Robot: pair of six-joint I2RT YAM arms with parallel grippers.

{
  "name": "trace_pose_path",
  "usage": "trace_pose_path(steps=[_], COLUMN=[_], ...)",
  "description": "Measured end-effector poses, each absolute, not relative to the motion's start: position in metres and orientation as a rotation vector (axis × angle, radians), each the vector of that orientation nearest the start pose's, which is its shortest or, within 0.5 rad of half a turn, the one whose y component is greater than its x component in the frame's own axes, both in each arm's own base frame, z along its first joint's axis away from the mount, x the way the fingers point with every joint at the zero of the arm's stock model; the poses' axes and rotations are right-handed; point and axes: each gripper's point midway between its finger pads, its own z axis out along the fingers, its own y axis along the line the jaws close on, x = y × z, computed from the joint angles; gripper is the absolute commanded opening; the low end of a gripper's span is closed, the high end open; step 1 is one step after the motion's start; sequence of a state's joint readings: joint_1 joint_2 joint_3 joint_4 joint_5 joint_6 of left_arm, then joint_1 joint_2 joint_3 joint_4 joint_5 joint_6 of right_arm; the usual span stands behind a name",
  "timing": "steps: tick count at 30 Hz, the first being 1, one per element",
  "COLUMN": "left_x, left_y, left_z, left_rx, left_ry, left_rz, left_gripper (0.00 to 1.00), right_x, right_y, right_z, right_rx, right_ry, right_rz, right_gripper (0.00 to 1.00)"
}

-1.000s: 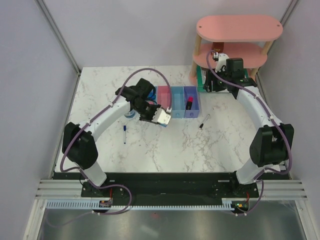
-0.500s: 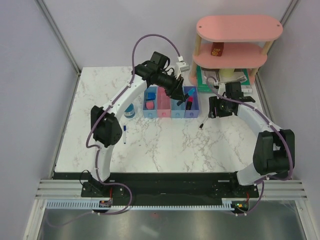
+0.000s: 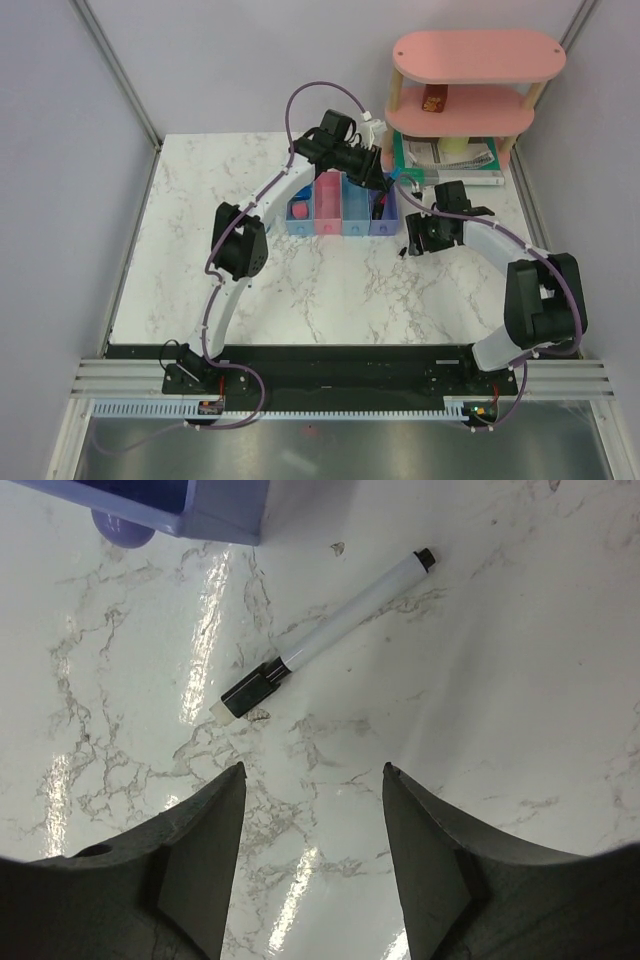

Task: Sort the stationery into containers
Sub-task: Place the pen in the storage box.

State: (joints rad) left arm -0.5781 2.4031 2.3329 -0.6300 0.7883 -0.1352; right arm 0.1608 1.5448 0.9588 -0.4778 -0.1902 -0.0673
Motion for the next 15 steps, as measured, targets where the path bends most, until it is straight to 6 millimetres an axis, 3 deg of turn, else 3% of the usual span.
trace_pose_path(steps=[8, 15], left_x=[0.447, 0.460], left_y=[-0.433, -0.429], left_z=[0.157, 0.134], left_rx=[0.880, 0.850], left_ry=[2.117, 2.148], left_rz=[-1.171, -1.134], left_gripper=[0.02, 0.02], right_x=[0.327, 0.330], right_y=[0.095, 0.105], right_z=[0.039, 0.038], right_rx=[-0.406, -0.432], right_ry=[2.624, 2.607], right_rz=[0.302, 0.319], right_gripper=[0.64, 0.64])
